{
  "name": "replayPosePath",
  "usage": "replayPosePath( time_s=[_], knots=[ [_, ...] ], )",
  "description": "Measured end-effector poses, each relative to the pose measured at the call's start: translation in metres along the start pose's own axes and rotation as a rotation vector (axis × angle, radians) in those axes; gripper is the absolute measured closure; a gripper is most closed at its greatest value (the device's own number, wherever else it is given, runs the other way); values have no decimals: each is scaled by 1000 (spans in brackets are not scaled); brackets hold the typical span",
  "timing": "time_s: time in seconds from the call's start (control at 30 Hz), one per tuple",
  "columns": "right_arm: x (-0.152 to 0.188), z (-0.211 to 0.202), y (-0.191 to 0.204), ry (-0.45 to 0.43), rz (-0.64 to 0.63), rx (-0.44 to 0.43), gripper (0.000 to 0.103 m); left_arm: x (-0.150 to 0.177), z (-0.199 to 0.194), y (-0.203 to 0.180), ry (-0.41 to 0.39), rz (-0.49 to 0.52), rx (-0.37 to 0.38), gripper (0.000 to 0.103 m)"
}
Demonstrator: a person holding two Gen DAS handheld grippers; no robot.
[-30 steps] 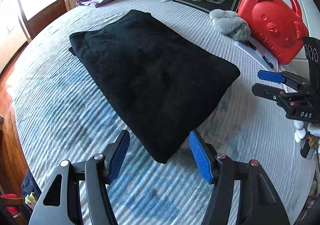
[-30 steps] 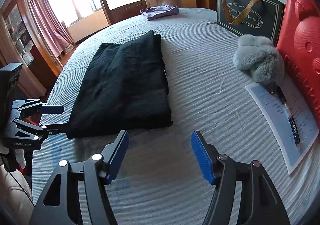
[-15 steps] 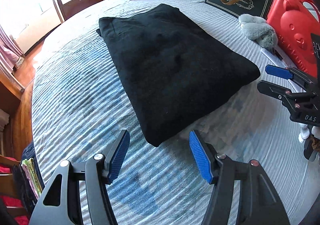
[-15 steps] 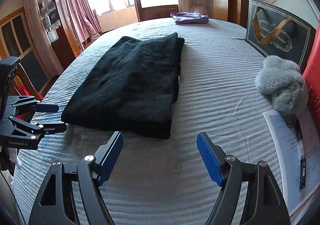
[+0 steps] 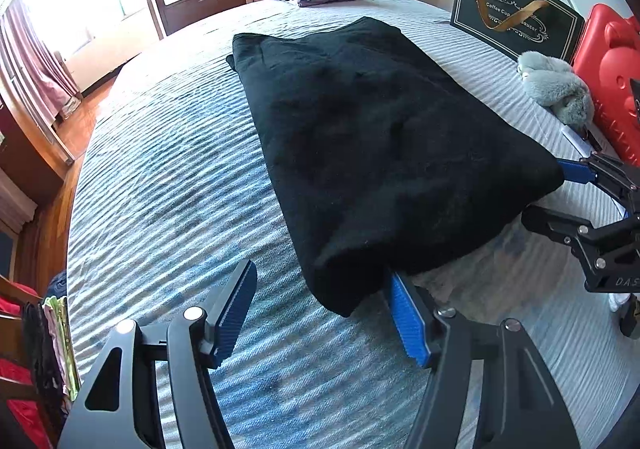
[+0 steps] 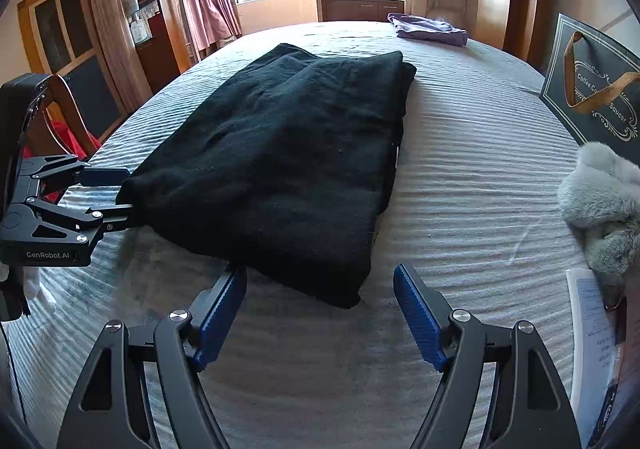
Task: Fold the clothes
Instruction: 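Release the folded T-shirt and pat it flat with both open grippers, then grasp the folded T-shirt edge with both grippers and lift it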
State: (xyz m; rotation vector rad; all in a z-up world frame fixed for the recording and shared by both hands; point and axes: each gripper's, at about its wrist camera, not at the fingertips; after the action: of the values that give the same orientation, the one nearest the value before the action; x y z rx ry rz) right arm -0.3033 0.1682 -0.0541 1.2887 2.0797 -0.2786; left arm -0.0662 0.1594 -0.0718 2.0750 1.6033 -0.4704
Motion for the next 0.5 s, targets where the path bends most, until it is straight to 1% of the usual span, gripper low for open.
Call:
replayPosePath(
  time_s=[0.1,0.17,0.23,0.27,0.3,0.33,0.37,0.4,0.43,0.47,0.5],
  knots=[
    [0,-2,3,-15,-17,9,28,3,-2,-2,12,-24,9,37],
    [-1,-4,3,-31,-23,19,28,6,-1,-8,29,-20,18,37],
    [-3,-2,1,-26,-17,25,29,6,-3,-12,13,-21,-1,35],
    [-4,0,0,-17,-12,26,33,5,-2,-13,20,-27,3,35],
    [-4,2,0,-8,-9,27,40,4,0,-13,24,-36,6,34],
    [-4,4,1,1,-12,27,42,3,1,-12,28,-45,3,29],
    [-4,5,1,10,-15,27,43,2,3,-12,30,-52,4,28],
    [-4,7,2,17,-18,26,45,2,4,-11,31,-59,5,28],
    [-5,7,2,15,-18,21,50,2,3,-13,25,-48,-3,28],
    [-5,7,2,12,-17,16,51,2,2,-16,16,-29,-13,29],
    [-6,8,2,10,-12,15,55,2,0,-19,6,-9,-8,32]
  ],
)
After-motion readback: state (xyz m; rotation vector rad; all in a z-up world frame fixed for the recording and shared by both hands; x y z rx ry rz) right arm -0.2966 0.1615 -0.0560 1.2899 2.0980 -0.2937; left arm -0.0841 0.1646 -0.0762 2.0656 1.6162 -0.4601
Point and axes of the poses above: each gripper's, at about its wrist camera, not at the fingertips, and z roughly the way its jaws point, y to its left, x to its underside, and after that the axes turned 8 degrees about -x, right-handed
